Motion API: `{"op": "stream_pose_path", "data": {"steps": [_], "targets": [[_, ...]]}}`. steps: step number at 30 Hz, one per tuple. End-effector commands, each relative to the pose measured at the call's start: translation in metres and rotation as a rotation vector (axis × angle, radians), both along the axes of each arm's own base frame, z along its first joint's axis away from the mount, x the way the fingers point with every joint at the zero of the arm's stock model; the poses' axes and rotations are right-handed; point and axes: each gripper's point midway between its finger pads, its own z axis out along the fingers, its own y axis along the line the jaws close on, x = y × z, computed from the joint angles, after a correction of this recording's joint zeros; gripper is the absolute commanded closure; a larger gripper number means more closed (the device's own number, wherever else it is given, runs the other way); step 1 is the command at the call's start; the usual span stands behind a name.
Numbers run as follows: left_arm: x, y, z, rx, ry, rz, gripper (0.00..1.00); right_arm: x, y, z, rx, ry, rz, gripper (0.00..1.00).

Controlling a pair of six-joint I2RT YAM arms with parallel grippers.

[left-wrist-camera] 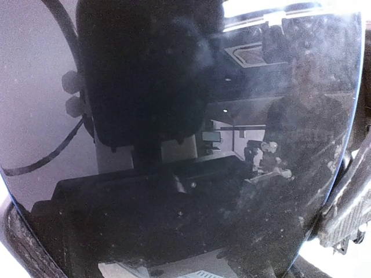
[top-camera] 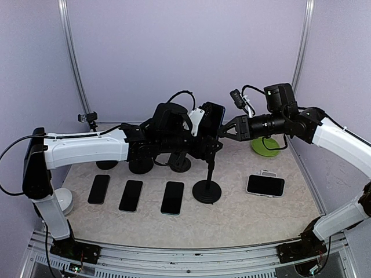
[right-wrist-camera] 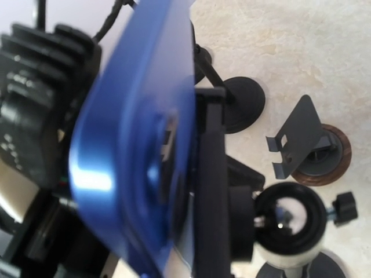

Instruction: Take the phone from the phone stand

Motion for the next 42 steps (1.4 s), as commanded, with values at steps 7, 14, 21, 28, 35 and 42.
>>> {"op": "stream_pose_path", "data": {"steps": [7,14,21,28,35,42], "targets": [[0.072,0.066,0.037,-0.148,0.076,0.172,0.78,-0.029,-0.025,-0.017,-0.068,0.112,-0.004,1.00],[0.035,0.039,0.060,-0.245,0.063,-0.042,0.79,-0.024,-0.025,-0.017,-0.060,0.101,-0.024,1.00],[-0.026,0.004,0.089,-0.290,0.021,-0.268,0.79,-0.012,-0.021,-0.003,-0.024,0.059,-0.052,1.00],[-0.068,-0.023,0.109,-0.290,0.006,-0.372,0.78,-0.001,-0.017,0.001,-0.018,0.033,-0.067,1.00],[-0.086,-0.022,0.113,-0.322,0.026,-0.430,0.77,0.009,-0.014,0.013,0.000,-0.005,-0.091,1.00],[-0.098,-0.021,0.116,-0.346,0.047,-0.478,0.77,0.016,-0.011,0.022,0.012,-0.028,-0.097,1.00]]}}
